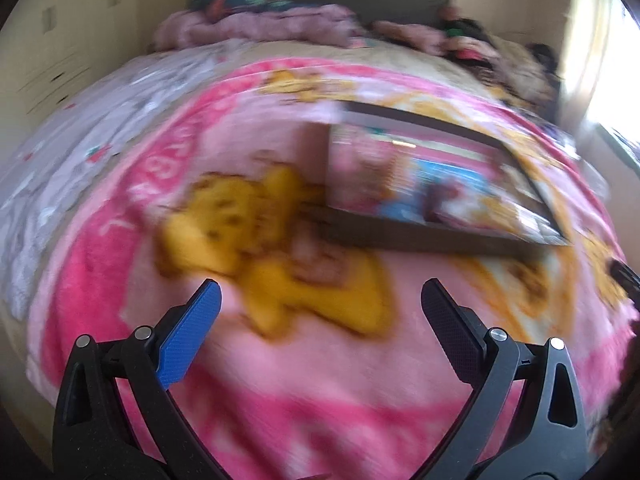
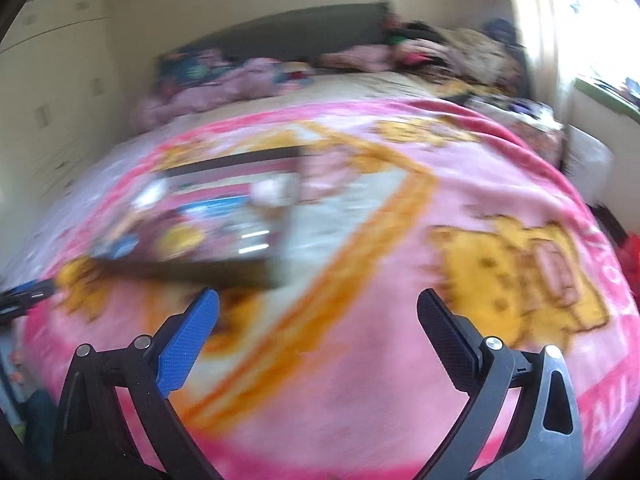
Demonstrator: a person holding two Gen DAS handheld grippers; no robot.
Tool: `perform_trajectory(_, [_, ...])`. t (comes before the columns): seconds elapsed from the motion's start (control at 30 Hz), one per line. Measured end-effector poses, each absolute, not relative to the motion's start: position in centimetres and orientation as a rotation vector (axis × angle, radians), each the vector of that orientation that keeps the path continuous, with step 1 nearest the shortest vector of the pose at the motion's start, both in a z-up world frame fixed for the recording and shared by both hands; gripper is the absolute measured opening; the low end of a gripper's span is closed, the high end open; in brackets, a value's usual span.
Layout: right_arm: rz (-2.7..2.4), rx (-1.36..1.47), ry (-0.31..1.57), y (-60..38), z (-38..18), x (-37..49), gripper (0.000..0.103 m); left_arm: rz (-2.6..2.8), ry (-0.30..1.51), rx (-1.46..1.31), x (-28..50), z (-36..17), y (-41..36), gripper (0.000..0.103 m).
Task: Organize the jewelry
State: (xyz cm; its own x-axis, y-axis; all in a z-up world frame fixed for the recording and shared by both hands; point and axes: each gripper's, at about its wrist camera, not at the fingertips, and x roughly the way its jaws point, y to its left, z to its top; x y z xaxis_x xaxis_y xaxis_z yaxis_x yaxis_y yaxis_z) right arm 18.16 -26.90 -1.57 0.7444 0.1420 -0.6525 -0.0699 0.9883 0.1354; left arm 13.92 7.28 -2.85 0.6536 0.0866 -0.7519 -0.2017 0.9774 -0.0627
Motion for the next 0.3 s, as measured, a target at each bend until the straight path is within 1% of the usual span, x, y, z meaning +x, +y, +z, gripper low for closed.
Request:
perform_trajectory(0.17, [-0.163, 0.065, 0.753, -35.1, -4.6, 26.4, 0.097, 0.435, 0.854, -0.166, 18.7, -4.3, 16.1, 0.092])
perform_trajectory(0.3, [-0.267, 0.127, 0.836, -39.8, -7.5, 32.2, 0.097, 0.507, 0.854, -0.229, 22.1, -6.1, 22.4, 0.092])
